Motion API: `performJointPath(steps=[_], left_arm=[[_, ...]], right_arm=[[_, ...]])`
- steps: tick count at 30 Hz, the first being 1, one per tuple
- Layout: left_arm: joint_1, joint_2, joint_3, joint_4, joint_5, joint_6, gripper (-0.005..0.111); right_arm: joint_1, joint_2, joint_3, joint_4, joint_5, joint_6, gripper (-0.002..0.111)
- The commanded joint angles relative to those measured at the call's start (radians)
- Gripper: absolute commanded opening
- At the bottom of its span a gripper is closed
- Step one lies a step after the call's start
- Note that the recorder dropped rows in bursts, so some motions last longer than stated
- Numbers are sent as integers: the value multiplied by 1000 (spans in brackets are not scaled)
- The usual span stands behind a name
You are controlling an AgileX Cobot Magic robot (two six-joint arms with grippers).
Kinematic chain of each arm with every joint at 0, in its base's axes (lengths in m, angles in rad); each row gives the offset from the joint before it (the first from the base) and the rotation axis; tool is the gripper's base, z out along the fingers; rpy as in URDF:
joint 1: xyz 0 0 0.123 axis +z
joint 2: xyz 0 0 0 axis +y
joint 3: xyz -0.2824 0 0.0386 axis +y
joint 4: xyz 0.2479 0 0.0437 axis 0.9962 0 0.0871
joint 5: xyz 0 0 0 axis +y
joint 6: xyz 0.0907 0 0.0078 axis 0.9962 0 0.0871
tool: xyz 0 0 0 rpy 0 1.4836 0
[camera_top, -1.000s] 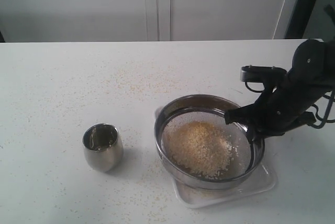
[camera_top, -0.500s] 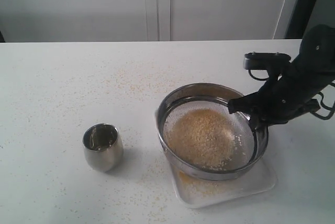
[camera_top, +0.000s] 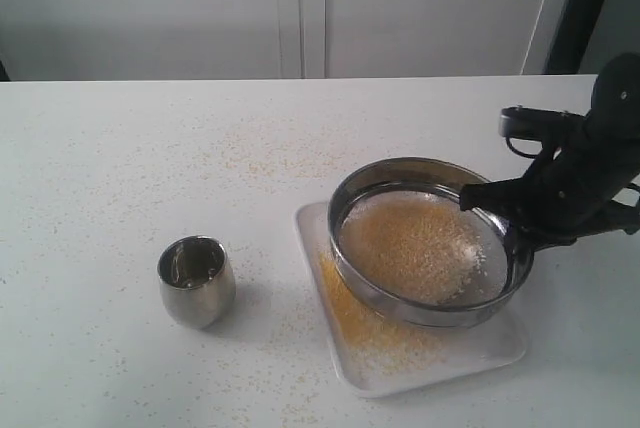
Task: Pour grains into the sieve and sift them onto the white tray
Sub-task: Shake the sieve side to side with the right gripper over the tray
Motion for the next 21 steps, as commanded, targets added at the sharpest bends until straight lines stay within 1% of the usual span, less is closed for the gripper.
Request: performJointPath(steps=[1,2,4,5,8,9,11,12,13,14,15,17,18,19,20,21], left_arm=[[-6,-7,3,-6,7,-1,0],[-6,-7,3,-6,9,-1,0],[-6,-7,3,-6,9,-1,0],[-6,-7,3,-6,9,-1,0],[-6,-7,3,-6,9,-1,0],[-6,-7,3,-6,9,-1,0],[-6,-7,3,-6,9,-1,0],[-6,-7,3,-6,9,-1,0],[-6,-7,3,-6,9,-1,0],[-6,-7,3,-6,9,-1,0],[-6,-7,3,-6,9,-1,0],[-6,-7,3,-6,9,-1,0],[-6,-7,3,-6,9,-1,0],[-6,-7,3,-6,9,-1,0],[-6,-7,3,-6,9,-1,0],[-6,-7,3,-6,9,-1,0]], right_arm=[[45,-6,-6,35,0,-171,0],[41,-6,-6,-8,-32,-100,0],[17,-3,-6,-36,-61,88,0],[20,-3,-6,-6,-34,105,0],[67,-3,-6,8,-3,-103,0],[69,-3,-6,-21,-24,-104,0],[47,-3,-6,-69,-76,45,0],[37,-3,-12,-38,-63,134,0],[44,-3,-14,-7,-39,95,0],[73,-3,-14,18,-2,-50,0],[77,-3,-17,14,4,-80,0],[59,-3,-17,-30,-55,1,0],[48,-3,-17,-10,-65,91,0],[50,-3,-18,13,-44,92,0],[74,-3,-19,33,-2,-41,0],[78,-7,-19,23,12,-80,0]])
